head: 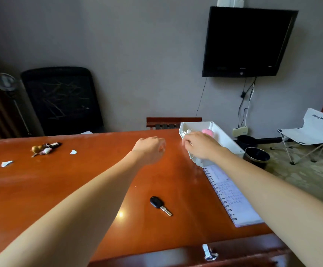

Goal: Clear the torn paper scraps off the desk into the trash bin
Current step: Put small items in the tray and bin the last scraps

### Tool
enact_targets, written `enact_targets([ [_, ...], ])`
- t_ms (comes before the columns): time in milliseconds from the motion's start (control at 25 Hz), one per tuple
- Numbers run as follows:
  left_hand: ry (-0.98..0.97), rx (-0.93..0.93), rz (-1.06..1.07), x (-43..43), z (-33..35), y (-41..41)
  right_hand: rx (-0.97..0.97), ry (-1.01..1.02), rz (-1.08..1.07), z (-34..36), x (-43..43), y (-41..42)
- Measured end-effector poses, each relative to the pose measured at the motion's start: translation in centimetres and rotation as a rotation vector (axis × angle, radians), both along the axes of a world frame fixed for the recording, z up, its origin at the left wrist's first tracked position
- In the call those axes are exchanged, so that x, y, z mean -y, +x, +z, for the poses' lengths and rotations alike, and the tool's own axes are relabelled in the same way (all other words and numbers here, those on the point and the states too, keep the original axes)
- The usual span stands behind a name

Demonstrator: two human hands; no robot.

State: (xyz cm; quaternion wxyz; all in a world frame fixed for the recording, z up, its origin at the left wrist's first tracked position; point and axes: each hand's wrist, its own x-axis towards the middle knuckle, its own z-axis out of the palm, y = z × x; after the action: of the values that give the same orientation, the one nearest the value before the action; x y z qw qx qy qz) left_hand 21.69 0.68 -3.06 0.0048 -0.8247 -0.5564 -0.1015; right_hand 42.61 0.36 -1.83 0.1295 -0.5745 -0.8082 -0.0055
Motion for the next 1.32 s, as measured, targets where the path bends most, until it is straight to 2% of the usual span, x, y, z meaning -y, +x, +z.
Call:
enact_targets([
  [200, -0.009, 0.002, 0.139, 3.7, -1.6, -8.2, 0.000, -0.083, 0.126, -0.6, 1.2, -7.7],
  [400, 0.023, 0.037, 0.295, 6.9, -3.8, -16.6, 0.032, -0.077, 0.224, -1.4, 1.9, -16.4],
  [960, 0.006, 0.089, 0.612, 12.3, -8.5, -33.1, 0.036, -0.205, 0.470, -7.2, 3.1, -33.3],
  [1040, 0.018, 0.111, 0.652, 12.4, -9.1, -34.6, 0.046, -0.205, 0.487, -7.9, 2.9, -35.1],
  [1200, 0.017, 0.274, 0.737, 12.0, -10.2, -36.8, 0.103, -0.175, 0.437, -9.5, 1.8, -38.0],
  [1320, 0.013, 0.302, 0.750, 10.8, -10.6, -38.1, 0.104, -0.152, 0.391, -10.1, 0.3, -39.9],
])
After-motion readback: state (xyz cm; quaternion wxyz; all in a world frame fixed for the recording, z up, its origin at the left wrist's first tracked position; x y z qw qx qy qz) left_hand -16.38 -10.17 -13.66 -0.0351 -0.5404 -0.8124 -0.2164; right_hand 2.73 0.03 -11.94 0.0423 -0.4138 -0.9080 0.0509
